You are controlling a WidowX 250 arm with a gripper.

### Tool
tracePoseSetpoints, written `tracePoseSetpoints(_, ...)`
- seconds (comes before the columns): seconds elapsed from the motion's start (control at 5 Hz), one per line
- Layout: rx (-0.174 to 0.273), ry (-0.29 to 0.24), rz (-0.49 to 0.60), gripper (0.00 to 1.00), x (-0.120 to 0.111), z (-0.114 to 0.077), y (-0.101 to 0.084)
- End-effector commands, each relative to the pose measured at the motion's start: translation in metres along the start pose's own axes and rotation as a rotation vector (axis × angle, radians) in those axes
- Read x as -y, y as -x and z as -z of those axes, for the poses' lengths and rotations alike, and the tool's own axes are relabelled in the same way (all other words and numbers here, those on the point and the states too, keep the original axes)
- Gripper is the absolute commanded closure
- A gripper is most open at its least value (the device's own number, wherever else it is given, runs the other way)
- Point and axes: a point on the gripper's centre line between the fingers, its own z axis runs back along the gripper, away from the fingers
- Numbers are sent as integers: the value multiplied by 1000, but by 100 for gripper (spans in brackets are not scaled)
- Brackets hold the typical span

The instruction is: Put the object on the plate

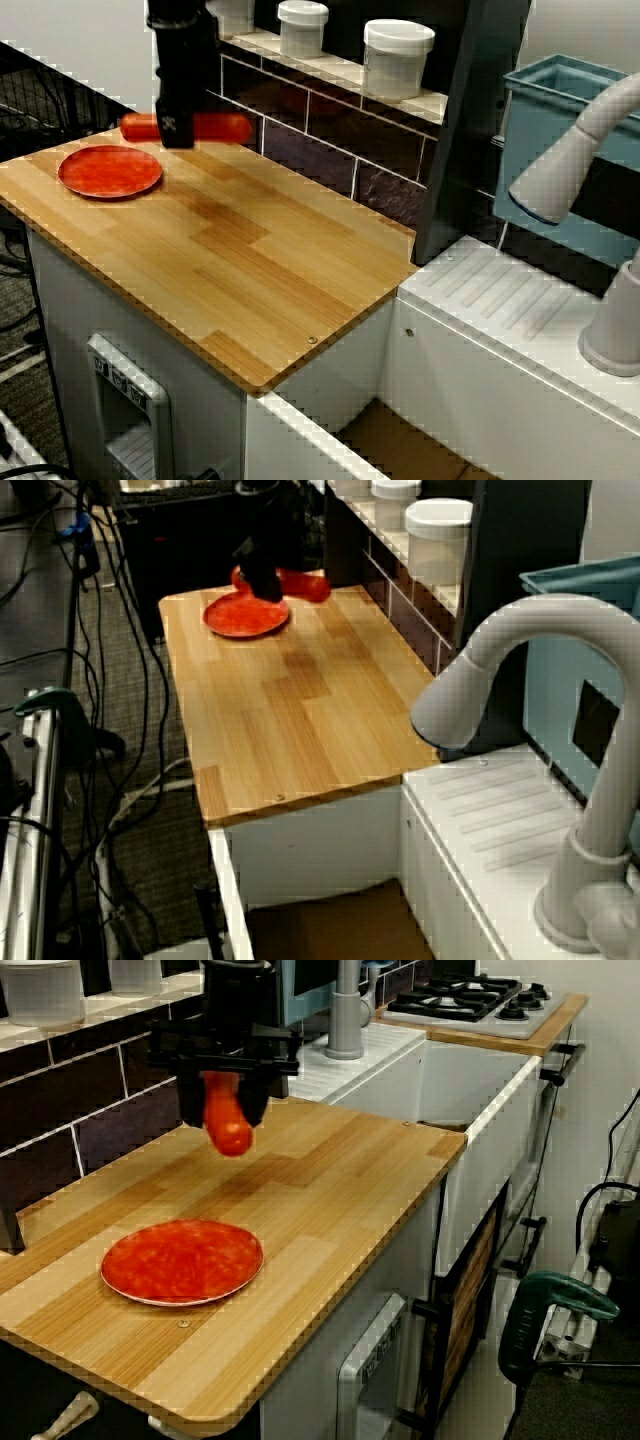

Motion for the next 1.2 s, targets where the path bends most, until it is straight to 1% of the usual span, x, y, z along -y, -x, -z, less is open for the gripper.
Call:
tracePoseSetpoints(0.0,-97,-76,-108,100,-29,19,38)
tracePoseSetpoints(0.2,-129,-51,-113,100,-29,26,53)
tracePoseSetpoints(0.4,-138,-40,-131,100,-29,26,62)
tracePoseSetpoints(0.6,-138,-25,-137,0,-30,26,66)
tracePoseSetpoints(0.8,-142,-19,-123,0,-26,27,65)
tracePoseSetpoints(1.0,-145,-14,-134,0,-27,28,65)
